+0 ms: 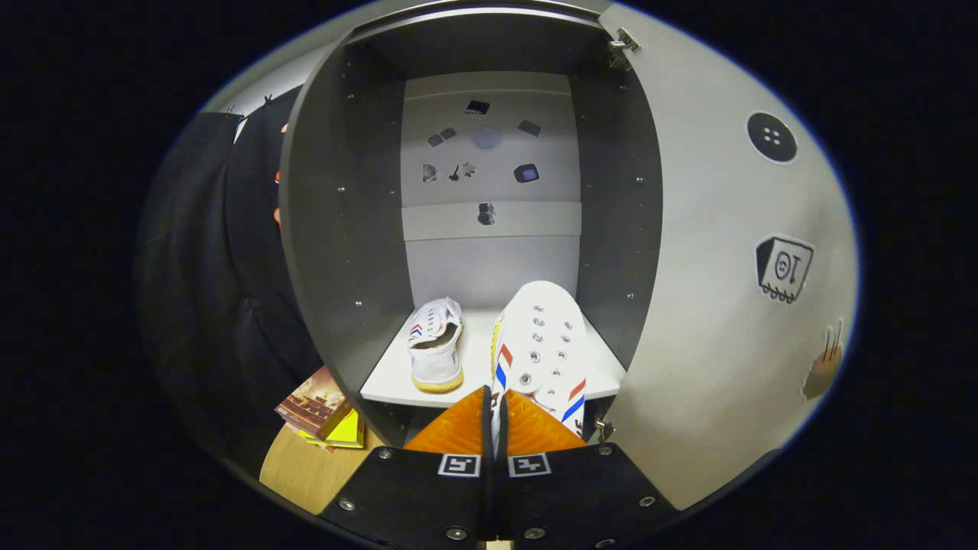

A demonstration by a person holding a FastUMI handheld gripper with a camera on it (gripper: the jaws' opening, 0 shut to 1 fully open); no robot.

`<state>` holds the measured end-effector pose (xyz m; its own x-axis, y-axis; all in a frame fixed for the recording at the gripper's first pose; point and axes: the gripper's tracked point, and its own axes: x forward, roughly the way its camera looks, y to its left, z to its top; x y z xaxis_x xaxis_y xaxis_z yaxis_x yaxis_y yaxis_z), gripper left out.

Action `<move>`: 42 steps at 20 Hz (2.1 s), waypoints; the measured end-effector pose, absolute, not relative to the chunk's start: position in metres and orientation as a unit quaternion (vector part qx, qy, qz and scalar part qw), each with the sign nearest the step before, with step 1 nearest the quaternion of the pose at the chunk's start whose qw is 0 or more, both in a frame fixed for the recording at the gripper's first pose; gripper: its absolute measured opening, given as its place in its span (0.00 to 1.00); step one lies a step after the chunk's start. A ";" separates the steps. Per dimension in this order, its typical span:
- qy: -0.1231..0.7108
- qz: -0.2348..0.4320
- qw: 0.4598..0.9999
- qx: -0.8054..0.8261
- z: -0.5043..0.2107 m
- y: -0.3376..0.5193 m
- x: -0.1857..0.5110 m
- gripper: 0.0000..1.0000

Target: Open the shoe cabinet door, grab the shoes and put them into the shoe cabinet, then close the shoe cabinet door.

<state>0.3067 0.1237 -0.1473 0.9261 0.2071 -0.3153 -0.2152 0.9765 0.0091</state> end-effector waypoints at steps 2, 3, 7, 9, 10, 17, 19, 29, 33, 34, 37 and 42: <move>0.161 0.104 0.981 -0.024 -0.144 0.124 0.333 0.00; 0.162 0.102 0.981 -0.030 -0.142 0.125 0.346 0.00; 0.178 0.103 0.977 -0.061 -0.151 0.136 0.399 0.00; 0.196 0.109 0.973 -0.055 -0.163 0.146 0.422 0.00; 0.206 0.112 0.971 -0.051 -0.171 0.149 0.434 0.00; 0.257 0.098 0.960 -0.058 -0.217 0.164 0.490 0.00; 0.255 0.098 0.959 -0.076 -0.222 0.166 0.491 0.05; 0.167 0.124 0.976 -0.062 -0.129 0.156 0.403 0.94; 0.130 0.120 0.982 -0.065 -0.084 0.134 0.343 0.94; 0.124 0.116 0.983 -0.064 -0.075 0.125 0.326 0.95; 0.110 0.103 0.987 -0.057 -0.057 0.100 0.275 0.95; 0.091 0.078 0.991 -0.053 -0.039 0.054 0.190 0.94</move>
